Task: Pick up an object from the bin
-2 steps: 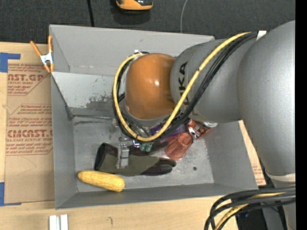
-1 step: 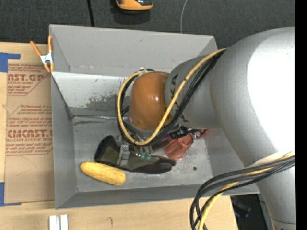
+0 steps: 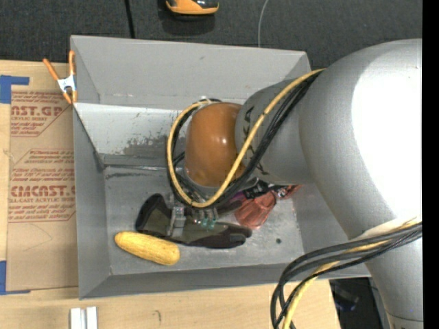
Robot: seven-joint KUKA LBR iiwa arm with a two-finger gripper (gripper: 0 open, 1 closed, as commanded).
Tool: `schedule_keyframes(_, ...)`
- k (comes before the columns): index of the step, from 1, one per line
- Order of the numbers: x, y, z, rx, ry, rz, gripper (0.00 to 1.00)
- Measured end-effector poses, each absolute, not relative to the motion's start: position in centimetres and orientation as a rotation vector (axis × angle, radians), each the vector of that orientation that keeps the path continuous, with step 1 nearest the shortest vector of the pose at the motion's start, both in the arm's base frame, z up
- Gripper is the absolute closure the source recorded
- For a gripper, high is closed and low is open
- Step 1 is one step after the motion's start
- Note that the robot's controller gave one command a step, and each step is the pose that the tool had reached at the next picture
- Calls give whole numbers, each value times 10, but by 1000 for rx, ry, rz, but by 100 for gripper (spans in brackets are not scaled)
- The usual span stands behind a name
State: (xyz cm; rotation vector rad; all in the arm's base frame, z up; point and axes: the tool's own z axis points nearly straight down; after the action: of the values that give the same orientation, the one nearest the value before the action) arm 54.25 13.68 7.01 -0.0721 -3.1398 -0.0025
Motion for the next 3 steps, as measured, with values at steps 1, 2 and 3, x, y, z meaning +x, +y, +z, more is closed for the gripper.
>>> schedule_keyframes(1,542,137,70,-72,-3140,-3,100)
schedule_keyframes(2,543,137,70,-73,-3142,-3,0)
schedule_keyframes(3,543,137,70,-73,-3141,-4,100)
